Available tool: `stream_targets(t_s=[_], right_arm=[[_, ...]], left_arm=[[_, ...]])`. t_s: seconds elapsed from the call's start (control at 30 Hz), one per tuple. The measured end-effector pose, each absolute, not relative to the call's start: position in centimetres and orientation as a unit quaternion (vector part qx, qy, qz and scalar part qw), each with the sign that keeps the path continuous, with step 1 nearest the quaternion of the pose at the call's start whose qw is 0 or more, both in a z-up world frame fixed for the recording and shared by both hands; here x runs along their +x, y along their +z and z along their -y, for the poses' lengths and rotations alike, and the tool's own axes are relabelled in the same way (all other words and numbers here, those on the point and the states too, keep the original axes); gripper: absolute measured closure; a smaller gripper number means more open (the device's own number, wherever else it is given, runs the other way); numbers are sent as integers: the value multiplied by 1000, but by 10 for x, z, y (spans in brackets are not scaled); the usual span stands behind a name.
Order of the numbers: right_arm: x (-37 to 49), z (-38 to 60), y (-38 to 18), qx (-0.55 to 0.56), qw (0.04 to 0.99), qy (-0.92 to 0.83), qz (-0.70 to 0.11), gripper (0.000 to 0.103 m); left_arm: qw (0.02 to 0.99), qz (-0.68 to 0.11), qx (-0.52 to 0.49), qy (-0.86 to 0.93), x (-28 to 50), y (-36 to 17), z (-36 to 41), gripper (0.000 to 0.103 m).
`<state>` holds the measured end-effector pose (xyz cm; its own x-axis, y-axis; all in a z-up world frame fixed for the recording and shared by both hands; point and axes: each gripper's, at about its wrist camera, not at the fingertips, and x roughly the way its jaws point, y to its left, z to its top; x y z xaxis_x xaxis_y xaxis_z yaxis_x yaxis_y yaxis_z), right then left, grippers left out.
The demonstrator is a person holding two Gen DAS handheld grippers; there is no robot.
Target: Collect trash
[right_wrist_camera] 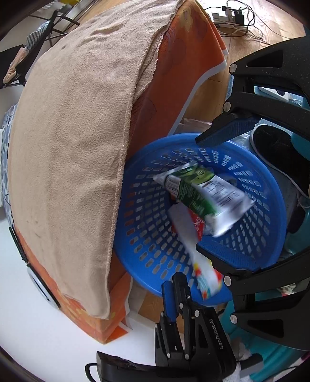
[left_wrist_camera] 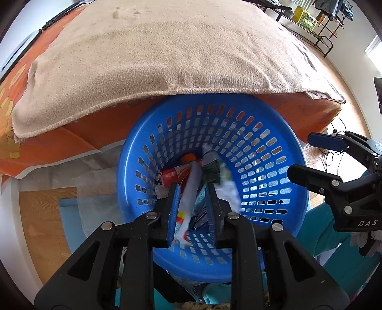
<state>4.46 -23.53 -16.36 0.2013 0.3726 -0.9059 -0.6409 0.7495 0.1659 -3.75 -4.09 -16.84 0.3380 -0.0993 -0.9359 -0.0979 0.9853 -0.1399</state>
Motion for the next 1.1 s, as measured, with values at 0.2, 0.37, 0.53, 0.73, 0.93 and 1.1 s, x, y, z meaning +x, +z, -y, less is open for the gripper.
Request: stream_targets(t_s=[0.2,0.37,0.53,0.73,0.93,1.1], right_arm=[[49,240,-157,-111,774,327,-531,23],[52,245,-150,-98,783,322,-523,23],[54,245,-139,-87,792,322,-512,23],[58,244,-120,-80,804,324,-492,23],[69,246,-94,-71,820,328,-465,23],[81,248,-71,-62,834,328,-439,23]], left_arm=[[822,-561,-95,6,-38,-161,36,59],[829,-551,-96,12,-39,-152,35,59],[835,-541,-104,16,-39,-143,31,59],[848,-520,-106,19,-38,-125,28,50],[864,-491,-112,15,-33,-99,24,46],[881,-461,-110,13,-22,-70,17,46]])
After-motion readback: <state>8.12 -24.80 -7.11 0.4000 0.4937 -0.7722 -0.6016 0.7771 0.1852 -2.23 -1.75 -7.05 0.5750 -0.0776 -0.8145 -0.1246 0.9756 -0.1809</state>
